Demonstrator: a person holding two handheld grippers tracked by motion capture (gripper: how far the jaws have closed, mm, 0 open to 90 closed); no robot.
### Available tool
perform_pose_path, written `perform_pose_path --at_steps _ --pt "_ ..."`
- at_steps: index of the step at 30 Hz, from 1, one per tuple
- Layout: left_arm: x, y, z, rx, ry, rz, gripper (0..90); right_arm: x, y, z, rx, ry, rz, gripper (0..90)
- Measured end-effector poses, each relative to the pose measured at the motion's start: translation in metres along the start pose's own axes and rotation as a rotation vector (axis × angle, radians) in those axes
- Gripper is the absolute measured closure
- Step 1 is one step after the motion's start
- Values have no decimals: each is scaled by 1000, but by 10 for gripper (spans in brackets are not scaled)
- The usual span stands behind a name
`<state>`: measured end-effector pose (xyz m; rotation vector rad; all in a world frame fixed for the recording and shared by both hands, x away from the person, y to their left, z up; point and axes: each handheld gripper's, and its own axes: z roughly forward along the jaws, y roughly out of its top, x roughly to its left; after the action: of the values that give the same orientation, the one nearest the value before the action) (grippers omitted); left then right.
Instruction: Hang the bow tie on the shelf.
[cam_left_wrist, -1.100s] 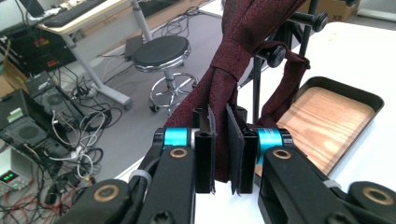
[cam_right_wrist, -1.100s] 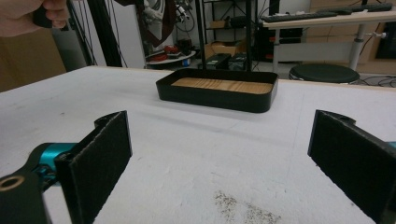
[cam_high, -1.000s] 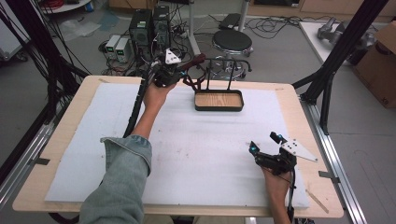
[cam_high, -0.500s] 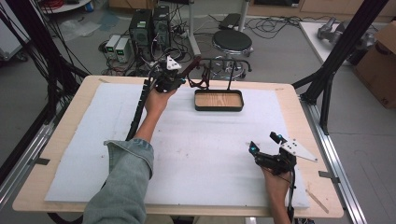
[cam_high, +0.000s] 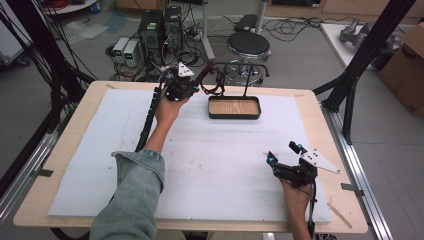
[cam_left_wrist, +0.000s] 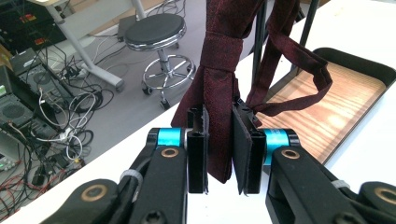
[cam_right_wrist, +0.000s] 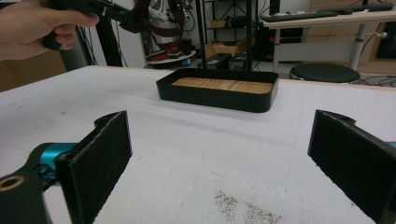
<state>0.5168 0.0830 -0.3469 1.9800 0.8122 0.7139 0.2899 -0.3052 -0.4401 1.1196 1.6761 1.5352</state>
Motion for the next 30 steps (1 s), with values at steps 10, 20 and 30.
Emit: perform_pose_path --at_steps 10,20,30 --pt "-1 -4 3 11 -6 -2 764 0 0 0 -1 0 -1 51" --pt "0 -10 6 15 -2 -8 753 0 0 0 -1 1 -1 51" --pt "0 -10 5 10 -2 -3 708 0 0 0 -1 0 -1 51"
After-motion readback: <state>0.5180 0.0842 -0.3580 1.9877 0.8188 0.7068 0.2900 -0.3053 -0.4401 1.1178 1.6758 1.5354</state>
